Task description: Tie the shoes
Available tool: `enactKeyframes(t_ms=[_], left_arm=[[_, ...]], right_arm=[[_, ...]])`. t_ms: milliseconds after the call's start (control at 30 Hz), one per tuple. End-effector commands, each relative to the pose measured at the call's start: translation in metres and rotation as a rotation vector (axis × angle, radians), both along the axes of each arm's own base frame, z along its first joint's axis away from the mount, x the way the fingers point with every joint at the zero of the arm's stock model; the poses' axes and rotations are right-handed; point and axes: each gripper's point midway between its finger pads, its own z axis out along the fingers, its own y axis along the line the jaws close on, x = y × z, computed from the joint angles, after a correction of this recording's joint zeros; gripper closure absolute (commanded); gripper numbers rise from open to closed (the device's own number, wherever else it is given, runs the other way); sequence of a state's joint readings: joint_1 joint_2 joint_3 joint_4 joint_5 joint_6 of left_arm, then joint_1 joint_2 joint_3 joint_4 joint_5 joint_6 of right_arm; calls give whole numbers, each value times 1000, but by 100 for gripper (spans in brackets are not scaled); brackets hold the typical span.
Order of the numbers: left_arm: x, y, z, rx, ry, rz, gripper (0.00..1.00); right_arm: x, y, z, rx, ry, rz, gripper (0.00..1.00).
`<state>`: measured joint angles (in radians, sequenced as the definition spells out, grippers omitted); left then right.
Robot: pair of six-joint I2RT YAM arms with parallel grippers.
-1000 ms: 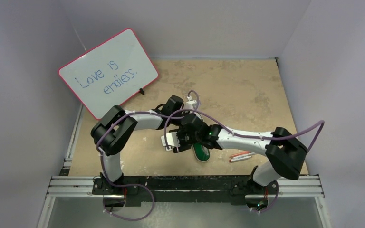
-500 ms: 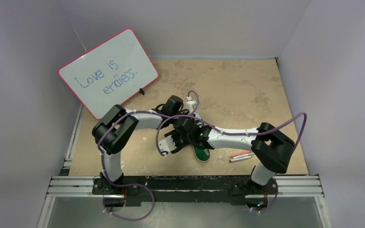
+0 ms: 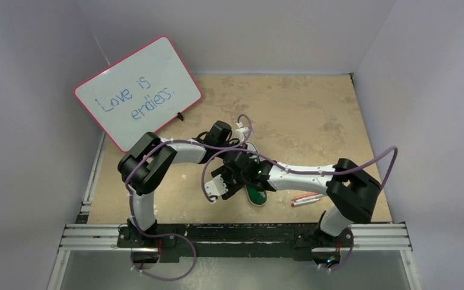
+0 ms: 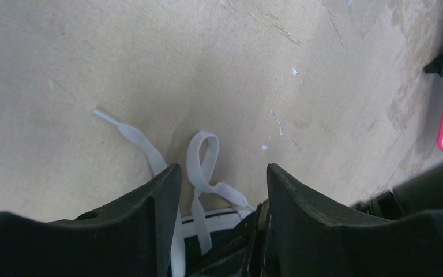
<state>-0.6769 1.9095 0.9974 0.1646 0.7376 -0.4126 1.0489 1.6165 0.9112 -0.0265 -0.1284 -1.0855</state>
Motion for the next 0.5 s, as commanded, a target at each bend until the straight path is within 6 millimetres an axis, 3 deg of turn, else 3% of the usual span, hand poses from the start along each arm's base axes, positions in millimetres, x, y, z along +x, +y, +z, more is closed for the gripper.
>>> enactKeyframes(t_ms=[0,100,300,467], left_arm=[[16,-7,10,-46,-26,7,100],[17,-6,7,-44,-18,9,100],[19,-6,3,-47,-5,10,100],[20,-9,5,-58,6,7,100]], right_arm=[[-10,-1,23,104,29,-18,41],[-15,-1,30,174,36,-25,40],[-29,-4,14,148,93,19,48],[-1,2,2,119,4,-50,50]])
